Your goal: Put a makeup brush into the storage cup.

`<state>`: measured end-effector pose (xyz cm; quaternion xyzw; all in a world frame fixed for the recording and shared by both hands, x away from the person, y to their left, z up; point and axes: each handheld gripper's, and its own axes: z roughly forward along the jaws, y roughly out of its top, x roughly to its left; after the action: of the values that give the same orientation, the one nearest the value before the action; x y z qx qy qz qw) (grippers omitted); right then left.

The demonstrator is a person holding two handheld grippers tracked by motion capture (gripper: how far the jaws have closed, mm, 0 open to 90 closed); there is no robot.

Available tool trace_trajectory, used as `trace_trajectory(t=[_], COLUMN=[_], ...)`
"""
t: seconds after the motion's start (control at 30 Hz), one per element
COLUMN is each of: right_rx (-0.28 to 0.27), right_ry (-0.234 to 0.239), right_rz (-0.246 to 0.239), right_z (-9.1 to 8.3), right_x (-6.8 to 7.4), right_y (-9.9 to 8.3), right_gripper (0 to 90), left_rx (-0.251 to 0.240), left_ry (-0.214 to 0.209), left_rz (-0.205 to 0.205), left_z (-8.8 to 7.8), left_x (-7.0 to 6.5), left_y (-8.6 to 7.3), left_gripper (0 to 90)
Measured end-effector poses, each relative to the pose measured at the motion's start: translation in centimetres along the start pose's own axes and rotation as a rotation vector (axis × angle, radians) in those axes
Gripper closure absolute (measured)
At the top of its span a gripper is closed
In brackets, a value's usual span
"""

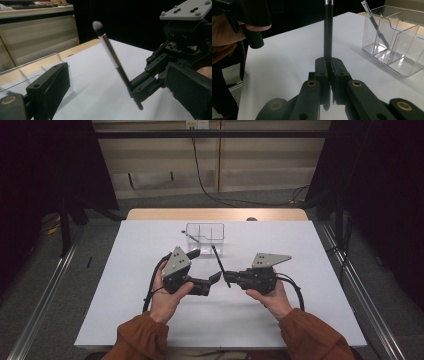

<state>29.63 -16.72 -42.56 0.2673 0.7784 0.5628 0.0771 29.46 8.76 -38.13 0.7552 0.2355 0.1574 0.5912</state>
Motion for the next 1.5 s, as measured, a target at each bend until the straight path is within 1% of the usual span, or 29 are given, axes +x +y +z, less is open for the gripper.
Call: trace_trajectory(t=[0.03,0.07,0.1,0.13,0.2,0.23,0.3,0.33,0.37,0.4,0.43,0.47,0.5,0.53,0.57,0.6,0.63,0.7,0.77,0.83,0.93,1.03,1.1,1.13,1.23,1.27,1.3,1.37,1.5], right_rx=[0.0,-0.001,-0.006,-0.01,-0.015,-0.015,-0.013,-0.012,-0.011,-0.01,-0.008,-0.007,-0.005,-0.006,-0.006,-0.006,-0.007,-0.006,-0.006,-0.006,-0.006,-0.005,-0.004,-0.004,-0.003,0.0,0.004,0.007,0.015], right_ry=[-0.002,-0.003,-0.007,-0.009,-0.014,-0.013,-0.012,-0.01,-0.008,-0.007,-0.005,-0.001,-0.001,-0.001,0.0,0.0,-0.001,-0.002,-0.003,-0.005,-0.003,-0.004,-0.001,0.0,0.002,0.003,0.004,0.007,0.013], right_rz=[-0.001,-0.002,0.0,0.004,0.006,0.006,0.007,0.005,0.004,0.002,0.001,0.0,-0.002,-0.002,-0.001,0.0,-0.001,0.0,0.003,0.005,0.005,0.004,0.001,0.002,0.003,0.004,0.003,0.002,-0.001], right_z=[0.0,-0.1,-0.2,-0.3,-0.5,-0.5,-0.5,-0.5,-0.4,-0.4,-0.3,-0.3,-0.2,-0.2,-0.2,-0.2,-0.2,-0.2,-0.2,-0.2,-0.2,-0.2,-0.2,-0.2,-0.1,-0.1,0.0,0.1,0.3], right_x=[0.0,0.0,-0.1,-0.1,-0.2,-0.2,-0.2,-0.2,-0.1,0.0,0.0,0.1,0.1,0.2,0.2,0.2,0.2,0.1,0.1,0.1,0.1,0.1,0.1,0.1,0.1,0.1,0.1,0.2,0.3], right_y=[0.0,0.1,0.1,0.2,0.2,0.2,0.2,0.1,0.1,0.1,0.1,0.1,0.1,0.1,0.1,0.1,0.1,0.1,0.1,0.0,0.0,0.0,0.0,0.0,0.0,-0.1,-0.1,-0.2,-0.3], right_gripper=[84.9,84.9,84.9,84.9,84.9,84.9,84.9,84.9,84.9,84.9,84.9,84.9,84.9,84.9,84.9,84.9,84.9,84.9,84.9,84.9,84.9,84.9,84.9,84.9,84.9,84.9,84.9,84.7,84.4], left_rx=[0.002,0.001,-0.01,-0.014,-0.018,-0.018,-0.006,0.003,0.008,0.0,0.0,0.0,0.002,-0.002,0.0,0.001,0.003,0.012,0.015,0.019,0.015,0.013,0.006,0.004,0.01,0.016,0.017,0.023,0.027], left_ry=[-0.003,-0.016,-0.022,-0.018,-0.033,-0.025,-0.028,-0.013,-0.015,-0.014,-0.011,-0.025,-0.025,-0.01,-0.014,-0.012,0.001,0.016,0.0,0.002,-0.015,-0.037,-0.032,-0.042,-0.053,-0.066,-0.068,-0.088,-0.108], left_rz=[-0.003,-0.009,-0.001,0.006,0.004,0.013,0.011,0.023,0.031,0.027,0.022,0.009,0.005,0.002,-0.005,-0.018,-0.025,-0.06,-0.078,-0.094,-0.116,-0.119,-0.116,-0.119,-0.138,-0.131,-0.129,-0.128,-0.132], left_z=[0.2,0.5,0.7,0.8,1.2,1.4,1.7,1.8,1.9,1.9,2.0,2.1,2.1,2.1,2.2,2.3,2.3,2.5,2.4,2.5,2.5,2.5,2.3,2.3,2.4,2.4,2.4,2.5,2.5], left_x=[0.0,0.0,0.0,0.0,0.0,-0.1,-0.2,-0.3,-0.3,-0.4,-0.4,-0.3,-0.2,-0.2,-0.2,-0.1,-0.1,-0.1,0.0,0.0,0.2,0.4,0.4,0.5,0.5,0.5,0.4,0.3,0.1], left_y=[0.1,0.2,0.3,0.4,0.5,0.6,0.7,0.7,0.7,0.7,0.7,0.7,0.7,0.7,0.6,0.6,0.5,0.5,0.5,0.4,0.3,0.3,0.3,0.3,0.2,0.2,0.2,0.2,0.2], left_gripper=[6.2,6.7,6.6,6.7,7.7,8.2,10.6,11.6,16.3,21.7,22.3,24.9,30.8,34.7,37.4,43.2,47.6,56.2,65.4,66.1,66.6,70.9,75.3,77.3,78.5,79.6,80.2,81.9,83.5])
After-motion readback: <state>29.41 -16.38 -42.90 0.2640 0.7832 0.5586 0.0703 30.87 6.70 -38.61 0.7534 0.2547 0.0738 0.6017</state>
